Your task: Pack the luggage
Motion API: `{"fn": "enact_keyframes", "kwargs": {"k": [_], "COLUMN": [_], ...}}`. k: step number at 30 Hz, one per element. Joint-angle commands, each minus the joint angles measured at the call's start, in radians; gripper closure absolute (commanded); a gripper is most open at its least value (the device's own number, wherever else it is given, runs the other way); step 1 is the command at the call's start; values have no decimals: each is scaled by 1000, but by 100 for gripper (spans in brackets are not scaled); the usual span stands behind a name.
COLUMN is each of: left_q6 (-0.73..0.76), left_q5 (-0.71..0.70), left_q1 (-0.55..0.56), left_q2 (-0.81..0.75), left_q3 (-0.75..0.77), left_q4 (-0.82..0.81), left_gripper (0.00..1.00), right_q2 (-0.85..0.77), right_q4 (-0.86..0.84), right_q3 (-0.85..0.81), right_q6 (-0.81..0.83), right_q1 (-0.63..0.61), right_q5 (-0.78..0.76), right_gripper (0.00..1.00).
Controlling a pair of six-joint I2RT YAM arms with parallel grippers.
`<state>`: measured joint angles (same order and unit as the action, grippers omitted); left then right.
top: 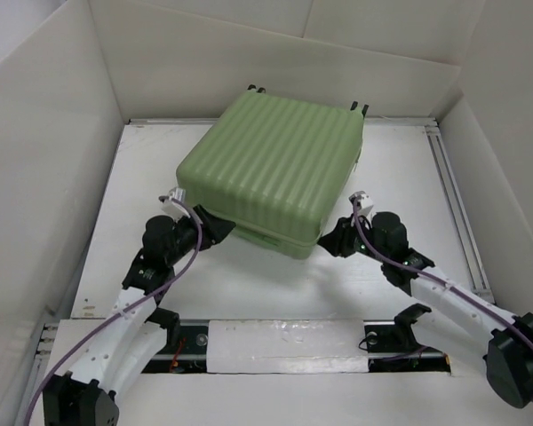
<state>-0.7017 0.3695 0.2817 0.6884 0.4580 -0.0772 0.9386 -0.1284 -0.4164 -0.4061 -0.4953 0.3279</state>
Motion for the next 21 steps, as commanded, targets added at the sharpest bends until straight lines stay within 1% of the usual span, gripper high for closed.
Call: {"fn": "enact_keyframes", "kwargs": {"k": [1,3,5,7,8,10,11,14,15,17,21], "left_q6": [-76,-94,-114,-124,-134,-148,-163,-163,-163,-153,-153], "left_q5": [-75,-63,-52,-34,-34,-11,2,14,14,23,23], "left_q1": [2,2,2,2,2,2,2,2,2,2,2], "left_q2": [-43,-52,-29,-18,-6,3,3,45,57,92,137], "left_q3": [-135,-169,-215,-249,-277,-307,-320,-320,-320,-308,-318], "left_q4": [-25,-56,-120,-195,-220,-286,-352,-389,-418,-418,-458], "left_gripper": [47,45,42,42,42,42,40,39,37,37,37], "right_q2": [-52,-52,-52,-52,-66,-81,-104,-141,-167,-191,-210], "right_q4": [-292,-312,-344,-359,-372,-398,-408,-409,-409,-409,-428], "right_q3": [17,39,71,103,113,136,148,174,174,185,208], "right_q6": [1,1,15,29,29,38,27,27,27,12,-11], "right_q1": [-54,-63,-63,-74,-74,-74,-74,-74,-74,-74,-74], "right_q5": [69,79,89,89,74,37,24,-32,-42,-102,-89], "right_gripper": [60,56,56,56,60,60,61,63,63,63,61]}}
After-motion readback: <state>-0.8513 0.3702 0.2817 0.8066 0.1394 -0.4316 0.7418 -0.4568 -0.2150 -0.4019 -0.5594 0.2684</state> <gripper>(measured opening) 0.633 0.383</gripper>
